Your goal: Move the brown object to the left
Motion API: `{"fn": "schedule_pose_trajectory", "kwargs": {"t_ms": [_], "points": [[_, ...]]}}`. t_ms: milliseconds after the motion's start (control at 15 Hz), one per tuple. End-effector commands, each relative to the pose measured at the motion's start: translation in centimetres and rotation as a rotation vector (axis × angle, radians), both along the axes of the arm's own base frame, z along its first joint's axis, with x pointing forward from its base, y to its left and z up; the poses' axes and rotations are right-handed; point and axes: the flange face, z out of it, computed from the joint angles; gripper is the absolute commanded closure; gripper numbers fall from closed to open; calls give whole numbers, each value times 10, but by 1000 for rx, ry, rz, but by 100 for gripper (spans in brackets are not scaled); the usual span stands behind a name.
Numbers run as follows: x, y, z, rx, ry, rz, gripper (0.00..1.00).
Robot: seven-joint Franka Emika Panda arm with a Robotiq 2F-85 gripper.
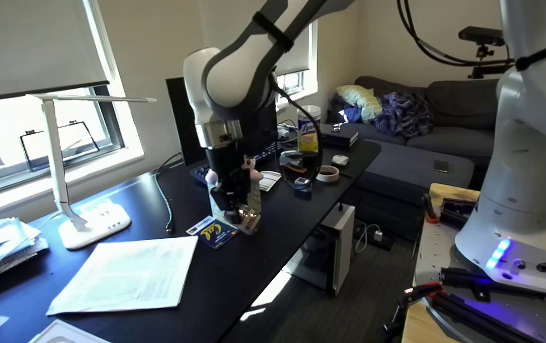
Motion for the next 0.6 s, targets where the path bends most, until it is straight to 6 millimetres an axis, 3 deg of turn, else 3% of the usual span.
{"fn": "schedule_pose_trajectory", "kwargs": {"t_ms": [0,267,533], "points": [[51,18,-20,-44,-33,-45,83],[91,21,-47,-101,-64,-70,83],[116,31,-73,-107,-92,-70,83]]}}
